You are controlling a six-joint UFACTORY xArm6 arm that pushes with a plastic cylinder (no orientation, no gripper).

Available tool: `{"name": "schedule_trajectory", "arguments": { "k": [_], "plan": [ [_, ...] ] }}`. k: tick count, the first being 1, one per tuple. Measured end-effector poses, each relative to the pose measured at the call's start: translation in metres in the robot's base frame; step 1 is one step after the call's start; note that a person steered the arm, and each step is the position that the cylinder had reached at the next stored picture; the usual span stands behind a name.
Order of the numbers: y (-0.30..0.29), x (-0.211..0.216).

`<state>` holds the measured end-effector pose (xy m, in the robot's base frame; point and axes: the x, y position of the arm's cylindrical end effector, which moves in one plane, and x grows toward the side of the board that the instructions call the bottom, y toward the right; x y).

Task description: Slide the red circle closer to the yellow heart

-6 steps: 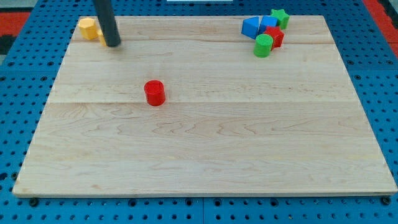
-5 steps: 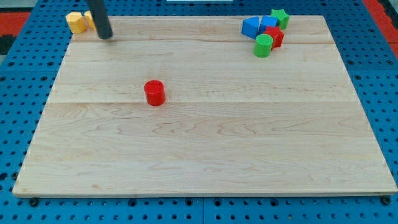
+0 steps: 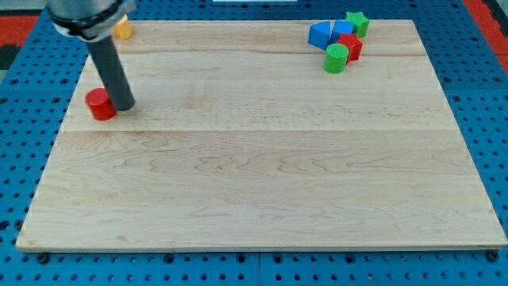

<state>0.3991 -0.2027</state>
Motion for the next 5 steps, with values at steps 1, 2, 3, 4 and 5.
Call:
{"name": "schedule_trajectory", "arguments": {
  "k": [1, 2, 3, 4, 5],
  "plan": [
    [0.031, 0.044],
    [-0.016, 0.015],
    [-0.021, -0.057],
    [0.002, -0.045],
    [0.009, 0.023]
  ]
}}
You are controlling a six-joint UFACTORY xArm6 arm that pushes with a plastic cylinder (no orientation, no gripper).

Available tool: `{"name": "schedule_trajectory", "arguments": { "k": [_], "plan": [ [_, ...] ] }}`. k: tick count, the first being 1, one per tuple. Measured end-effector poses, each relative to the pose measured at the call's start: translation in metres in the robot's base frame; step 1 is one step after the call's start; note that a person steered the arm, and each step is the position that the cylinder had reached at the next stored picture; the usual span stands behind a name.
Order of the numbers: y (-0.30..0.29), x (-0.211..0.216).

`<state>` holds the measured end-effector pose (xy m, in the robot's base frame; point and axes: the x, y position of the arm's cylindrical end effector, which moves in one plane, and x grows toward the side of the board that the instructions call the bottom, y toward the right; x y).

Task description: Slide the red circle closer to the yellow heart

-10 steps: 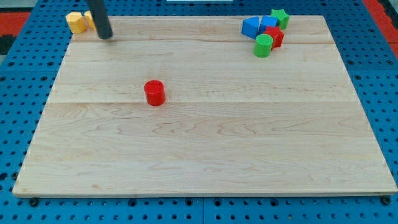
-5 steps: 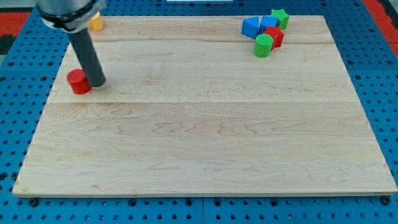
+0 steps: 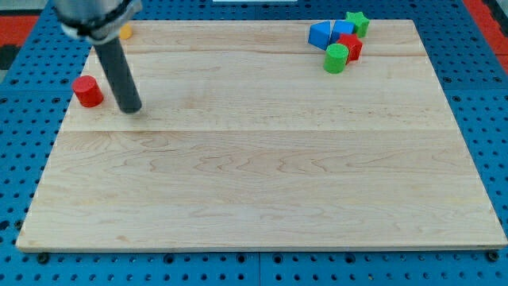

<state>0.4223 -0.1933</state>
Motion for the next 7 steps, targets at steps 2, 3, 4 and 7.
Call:
{"name": "schedule_trajectory", "arguments": {
  "k": [2, 3, 4, 7],
  "plan": [
    [-0.105, -0.053],
    [-0.064, -0.053],
    [-0.056, -0.036],
    [-0.011, -0.121]
  ]
}}
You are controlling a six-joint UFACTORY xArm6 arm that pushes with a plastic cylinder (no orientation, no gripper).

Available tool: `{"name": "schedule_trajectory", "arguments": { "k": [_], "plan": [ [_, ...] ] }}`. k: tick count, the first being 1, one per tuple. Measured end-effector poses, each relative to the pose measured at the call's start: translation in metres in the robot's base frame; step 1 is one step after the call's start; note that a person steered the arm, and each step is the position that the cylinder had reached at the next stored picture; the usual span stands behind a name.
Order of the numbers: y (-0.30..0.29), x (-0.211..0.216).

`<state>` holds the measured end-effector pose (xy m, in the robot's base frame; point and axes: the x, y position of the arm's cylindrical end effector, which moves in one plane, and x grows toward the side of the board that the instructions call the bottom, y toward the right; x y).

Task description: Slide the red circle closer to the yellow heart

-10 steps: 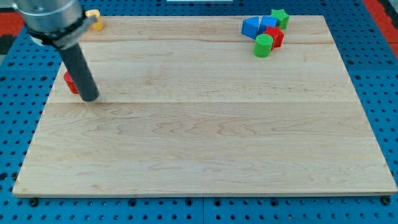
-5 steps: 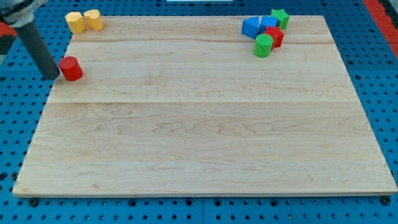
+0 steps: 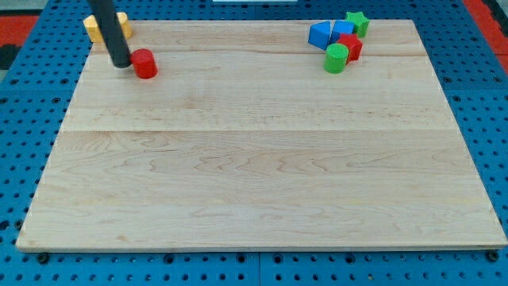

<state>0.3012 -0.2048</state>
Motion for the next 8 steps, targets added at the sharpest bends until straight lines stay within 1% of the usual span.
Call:
{"name": "schedule_trajectory", "arguments": {
  "k": [1, 2, 3, 4, 5, 6, 7, 8],
  "plan": [
    [0.004, 0.042],
    [0.023, 0.066],
    [0.072, 0.046],
    [0.036, 0.0],
    [0.004, -0.022],
    [0.01, -0.008],
    [-0.009, -0.002],
    [-0.003, -0.023]
  ]
}}
